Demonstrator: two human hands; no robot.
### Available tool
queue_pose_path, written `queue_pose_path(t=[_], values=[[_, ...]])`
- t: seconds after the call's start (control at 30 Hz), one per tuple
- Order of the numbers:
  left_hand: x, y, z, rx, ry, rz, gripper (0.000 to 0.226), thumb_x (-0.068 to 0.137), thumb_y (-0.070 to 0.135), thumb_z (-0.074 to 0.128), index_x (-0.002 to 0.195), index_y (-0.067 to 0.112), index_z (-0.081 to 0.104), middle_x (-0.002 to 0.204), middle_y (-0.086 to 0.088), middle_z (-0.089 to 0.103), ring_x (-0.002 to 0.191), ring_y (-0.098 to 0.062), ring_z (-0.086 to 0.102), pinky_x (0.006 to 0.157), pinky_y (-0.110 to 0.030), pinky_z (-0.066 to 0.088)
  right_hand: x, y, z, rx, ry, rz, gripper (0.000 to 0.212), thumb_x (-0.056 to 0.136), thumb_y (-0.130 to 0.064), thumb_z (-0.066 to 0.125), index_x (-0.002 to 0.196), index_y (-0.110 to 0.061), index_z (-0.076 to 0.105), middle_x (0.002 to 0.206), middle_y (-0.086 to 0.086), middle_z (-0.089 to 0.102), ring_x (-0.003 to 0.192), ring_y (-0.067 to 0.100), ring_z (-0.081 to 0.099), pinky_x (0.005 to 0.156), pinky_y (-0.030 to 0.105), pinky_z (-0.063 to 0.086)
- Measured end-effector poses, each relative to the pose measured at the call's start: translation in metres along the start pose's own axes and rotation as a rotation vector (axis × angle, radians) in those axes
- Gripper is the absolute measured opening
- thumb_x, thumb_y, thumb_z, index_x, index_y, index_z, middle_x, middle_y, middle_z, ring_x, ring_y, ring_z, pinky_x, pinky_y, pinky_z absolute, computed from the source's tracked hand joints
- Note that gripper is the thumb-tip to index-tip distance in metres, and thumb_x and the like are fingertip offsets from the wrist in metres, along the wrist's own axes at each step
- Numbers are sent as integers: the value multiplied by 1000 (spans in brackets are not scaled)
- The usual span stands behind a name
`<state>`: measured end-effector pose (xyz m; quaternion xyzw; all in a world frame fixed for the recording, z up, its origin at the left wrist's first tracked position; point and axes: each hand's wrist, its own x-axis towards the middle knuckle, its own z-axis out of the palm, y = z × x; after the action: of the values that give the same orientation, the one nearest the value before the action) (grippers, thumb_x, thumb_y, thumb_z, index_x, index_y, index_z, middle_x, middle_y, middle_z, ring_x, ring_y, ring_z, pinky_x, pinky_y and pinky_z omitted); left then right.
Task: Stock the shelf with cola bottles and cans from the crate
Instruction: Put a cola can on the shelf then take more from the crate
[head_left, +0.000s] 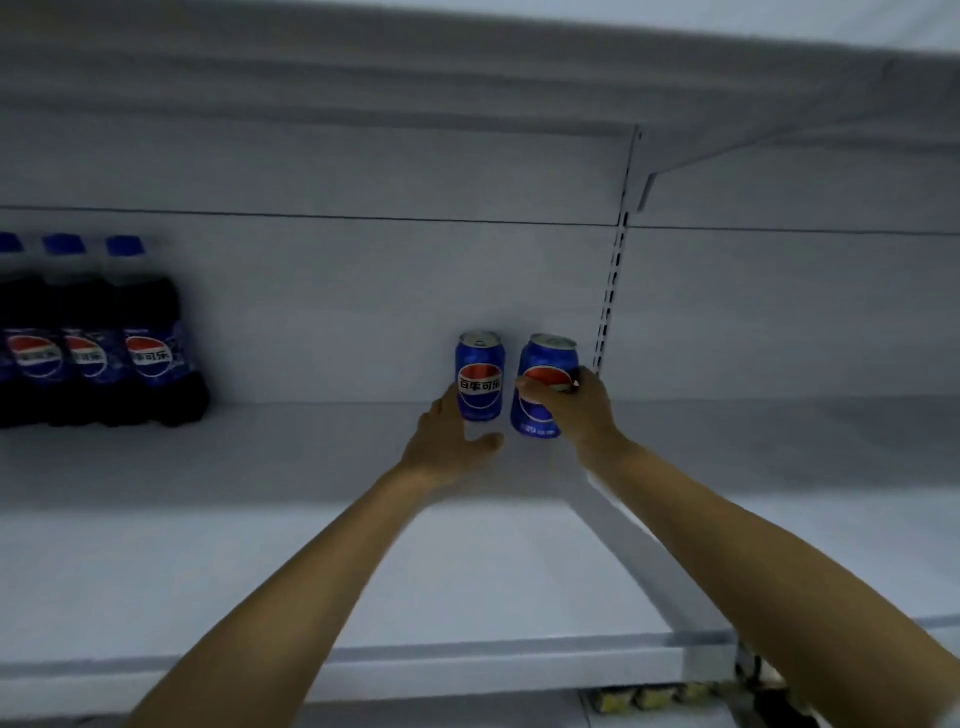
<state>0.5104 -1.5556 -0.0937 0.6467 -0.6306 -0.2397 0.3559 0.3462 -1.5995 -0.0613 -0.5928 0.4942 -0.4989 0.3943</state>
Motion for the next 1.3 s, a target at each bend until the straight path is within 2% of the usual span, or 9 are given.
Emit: queue_pose_path(t=[0.13,0.2,0.33,0.57,0.63,0.97,1.13,1.2,1.3], values=[[18,-5,18,-163,73,-55,102,77,34,75,152,19,7,154,-4,27,141,-25,29,113,-41,30,29,19,11,-1,-9,34,39,70,-23,84,102,-18,62,94,4,67,87,21,65,75,31,53],[24,-6,30,-98,172,-92,100,82,31,71,152,18,1,156,-6,24,141,-25,29,113,-45,30,39,25,15,-3,1,53,43,70,-25,85,106,-15,63,98,5,67,89,21,63,78,32,52],[27,-4,45,26,322,-72,91,81,35,68,152,21,12,148,-7,34,132,-27,39,107,-47,37,52,35,20,14,-13,42,54,67,-26,86,112,-10,61,110,8,68,97,22,64,86,35,53],[30,-9,50,59,333,-56,93,80,36,70,152,21,12,147,-6,34,130,-26,41,106,-43,38,57,42,10,-103,-138,-79,80,60,-14,90,128,-5,48,118,6,63,104,19,62,91,35,52],[32,-10,51,64,335,-50,95,80,36,71,152,20,12,147,-6,33,130,-26,41,105,-42,38,56,45,5,-166,-162,-93,81,62,-6,88,130,-4,43,120,9,60,106,22,60,91,35,51],[32,-10,50,31,336,-48,99,77,36,74,152,22,12,148,-5,33,131,-23,41,105,-39,39,64,48,10,-238,-153,-52,75,71,-8,82,134,-5,41,131,14,56,119,30,55,89,29,45],[26,-8,41,-154,300,-24,92,80,26,74,151,23,17,151,-3,30,136,-21,35,109,-31,32,37,40,9,-234,-20,-38,99,73,-19,82,150,-10,20,151,15,28,140,29,28,110,38,29],[17,-7,31,-152,308,-30,91,83,27,72,152,21,12,155,-3,23,140,-20,28,111,-30,28,20,31,12,-176,-8,-104,90,74,-20,81,146,-11,28,146,12,36,135,27,35,107,31,31],[-10,-7,6,-164,333,-54,89,84,31,71,152,23,13,156,0,22,141,-19,27,113,-36,30,-14,7,33,-63,-84,-126,83,70,-30,81,141,-15,39,135,4,50,123,21,50,105,37,42]])
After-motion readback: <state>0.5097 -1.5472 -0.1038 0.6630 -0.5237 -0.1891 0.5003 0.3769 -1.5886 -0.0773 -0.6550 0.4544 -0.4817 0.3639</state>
